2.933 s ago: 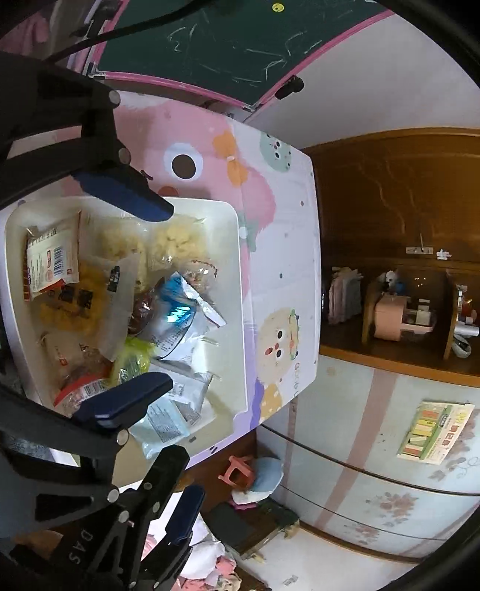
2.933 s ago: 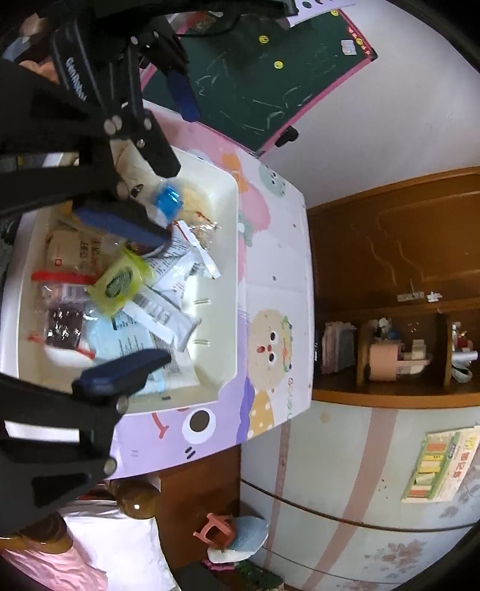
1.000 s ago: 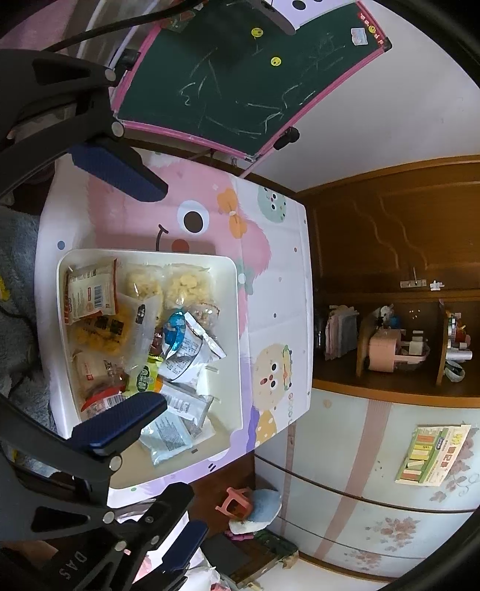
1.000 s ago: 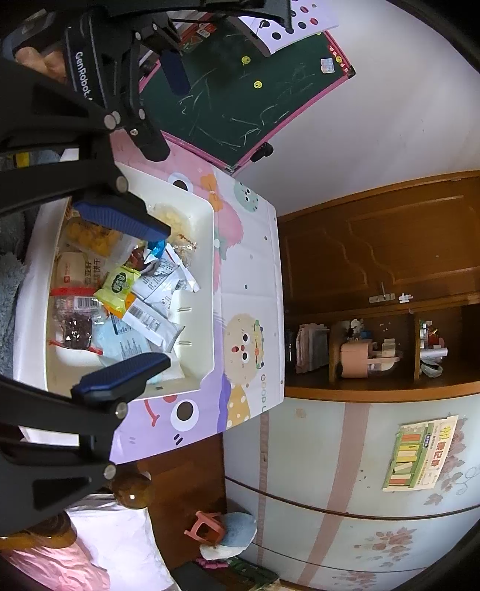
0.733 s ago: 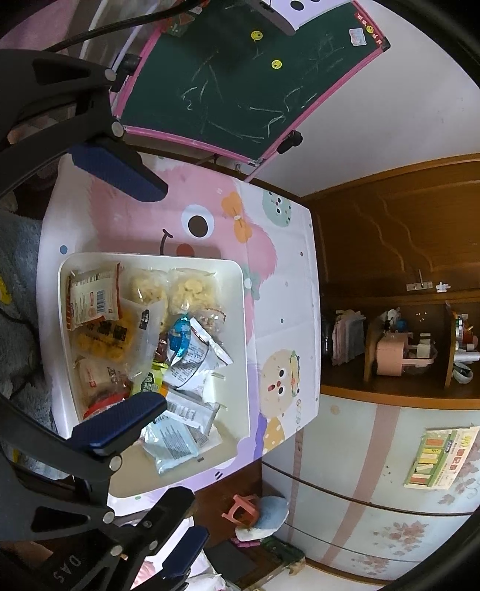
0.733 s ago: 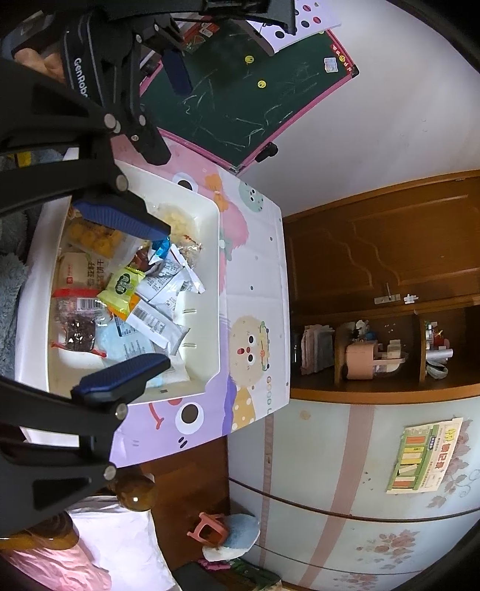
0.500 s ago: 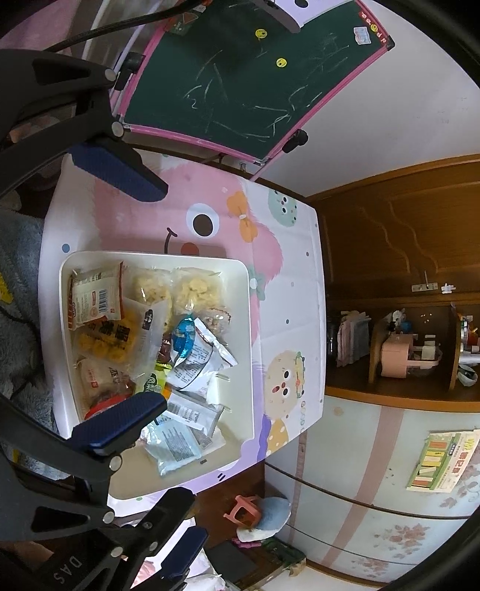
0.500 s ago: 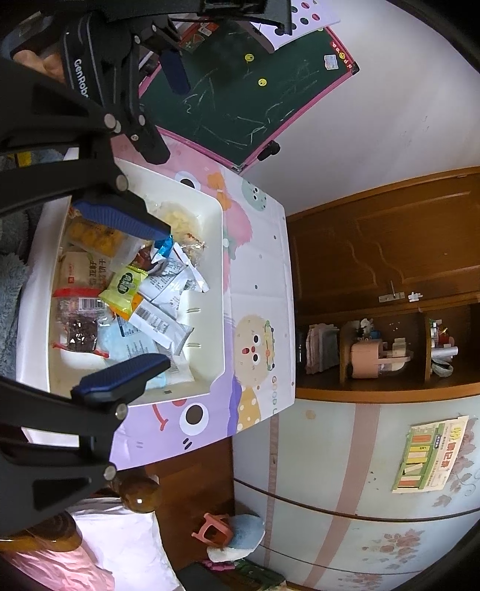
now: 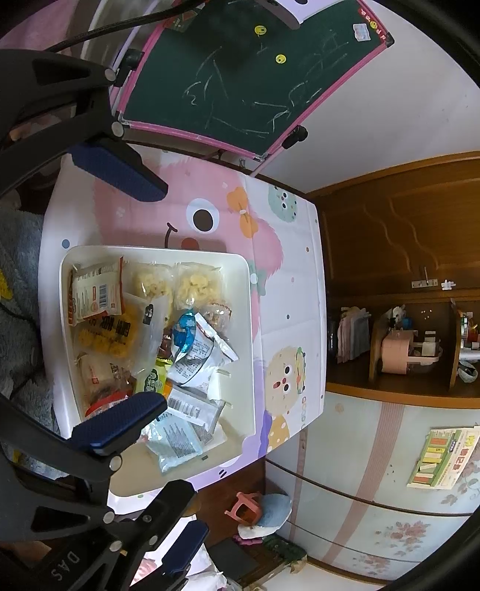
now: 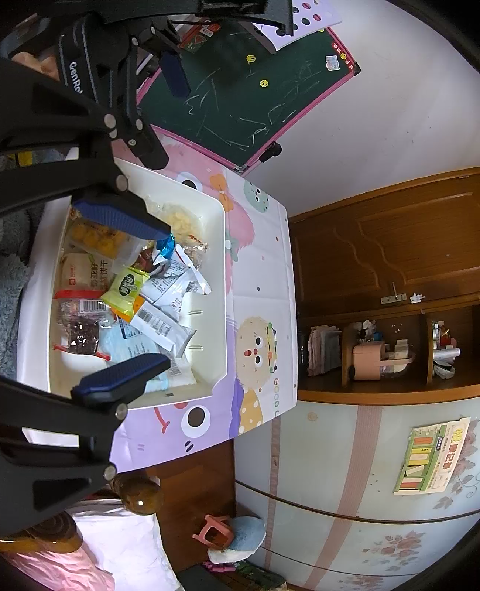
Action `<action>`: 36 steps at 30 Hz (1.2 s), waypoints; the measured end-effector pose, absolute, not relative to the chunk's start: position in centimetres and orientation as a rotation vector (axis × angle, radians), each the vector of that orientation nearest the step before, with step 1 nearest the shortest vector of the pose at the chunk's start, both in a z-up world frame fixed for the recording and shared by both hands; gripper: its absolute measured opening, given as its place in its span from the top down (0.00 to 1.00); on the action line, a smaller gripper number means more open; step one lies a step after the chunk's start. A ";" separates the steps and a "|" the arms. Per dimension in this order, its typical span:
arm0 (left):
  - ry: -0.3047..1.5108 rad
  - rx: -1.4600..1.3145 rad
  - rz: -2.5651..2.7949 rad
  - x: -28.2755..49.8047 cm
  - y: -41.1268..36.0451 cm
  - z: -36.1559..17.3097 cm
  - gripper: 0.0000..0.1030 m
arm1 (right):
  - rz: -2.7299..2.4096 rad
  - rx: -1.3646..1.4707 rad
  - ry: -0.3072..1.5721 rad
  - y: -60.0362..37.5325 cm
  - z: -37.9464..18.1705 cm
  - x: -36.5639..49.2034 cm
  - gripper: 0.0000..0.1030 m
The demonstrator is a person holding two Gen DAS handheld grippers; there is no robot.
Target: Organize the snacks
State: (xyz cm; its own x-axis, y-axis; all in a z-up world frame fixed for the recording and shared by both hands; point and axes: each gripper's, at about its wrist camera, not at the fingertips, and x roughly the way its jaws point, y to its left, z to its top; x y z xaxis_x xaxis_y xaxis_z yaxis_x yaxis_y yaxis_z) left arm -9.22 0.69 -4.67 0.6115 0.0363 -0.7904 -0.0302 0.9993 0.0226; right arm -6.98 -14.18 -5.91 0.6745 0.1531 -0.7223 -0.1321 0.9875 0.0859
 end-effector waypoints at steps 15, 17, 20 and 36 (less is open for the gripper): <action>0.916 -0.016 0.026 -8.9 0.9 -5.0 0.01 | 0.166 0.030 0.830 -14.2 -6.2 -6.7 0.38; 0.916 -0.018 0.024 -8.8 0.9 -5.1 0.01 | 0.162 0.030 0.830 -14.2 -6.3 -6.7 0.38; 0.922 -0.023 0.020 -8.6 1.0 -5.3 0.01 | 0.162 0.038 0.839 -14.3 -6.6 -6.4 0.38; 0.931 -0.035 0.008 -8.2 1.2 -5.6 0.01 | 0.162 0.046 0.847 -14.4 -7.0 -6.2 0.38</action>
